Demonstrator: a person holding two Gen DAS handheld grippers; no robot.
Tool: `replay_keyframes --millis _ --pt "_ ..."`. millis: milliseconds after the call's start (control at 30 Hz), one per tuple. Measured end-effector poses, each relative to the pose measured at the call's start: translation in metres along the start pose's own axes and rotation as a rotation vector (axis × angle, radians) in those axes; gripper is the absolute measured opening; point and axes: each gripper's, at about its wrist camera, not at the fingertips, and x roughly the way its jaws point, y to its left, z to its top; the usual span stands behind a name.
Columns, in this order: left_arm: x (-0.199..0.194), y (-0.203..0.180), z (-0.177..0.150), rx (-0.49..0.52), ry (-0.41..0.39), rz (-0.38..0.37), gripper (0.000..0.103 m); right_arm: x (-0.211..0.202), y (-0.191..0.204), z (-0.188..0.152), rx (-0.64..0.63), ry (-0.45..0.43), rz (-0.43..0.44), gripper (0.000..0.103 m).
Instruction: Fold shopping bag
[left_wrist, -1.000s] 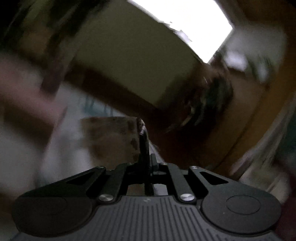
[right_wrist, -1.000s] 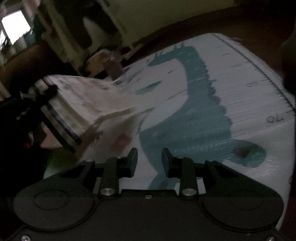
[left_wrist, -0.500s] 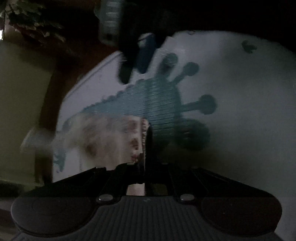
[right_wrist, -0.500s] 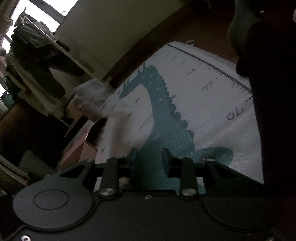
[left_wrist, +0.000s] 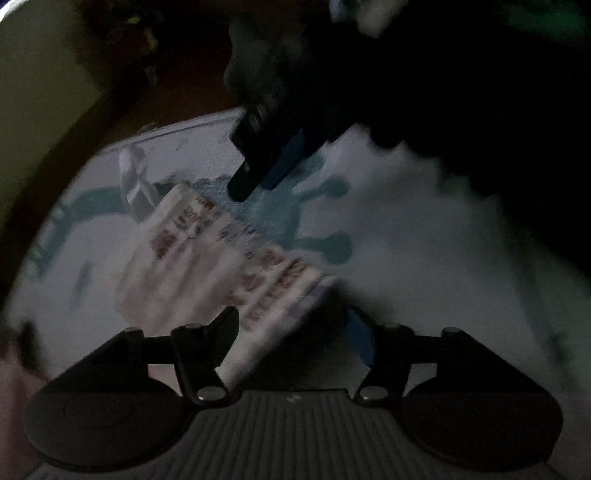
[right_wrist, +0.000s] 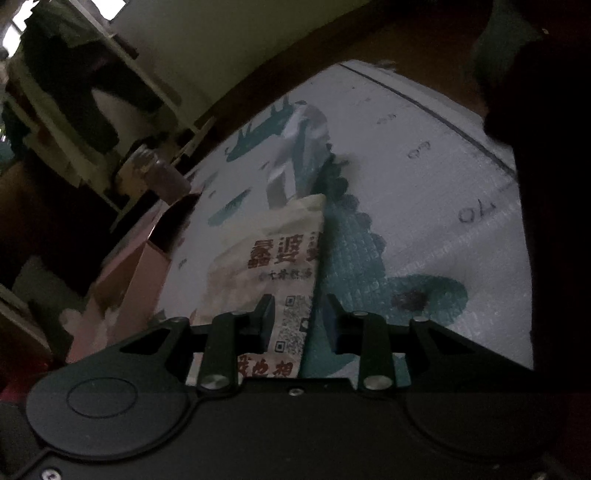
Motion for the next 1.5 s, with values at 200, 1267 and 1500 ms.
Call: replay_keyframes --millis 200,1267,1500 --pt "-0.014 0.049 -0.028 -0.29 -0.117 0.079 0.034 0.026 0.031 0.012 -0.288 0.014 -0.004 0.021" --pt "0.025 0.052 -0.071 -0.635 -0.184 0.006 0.052 0.051 0.01 0.026 -0.307 0.119 -0.149 0.001" --pt "-0.002 0.064 -0.082 -0.671 -0.189 0.012 0.051 0.031 0.036 -0.024 -0.417 0.171 -0.151 0.001"
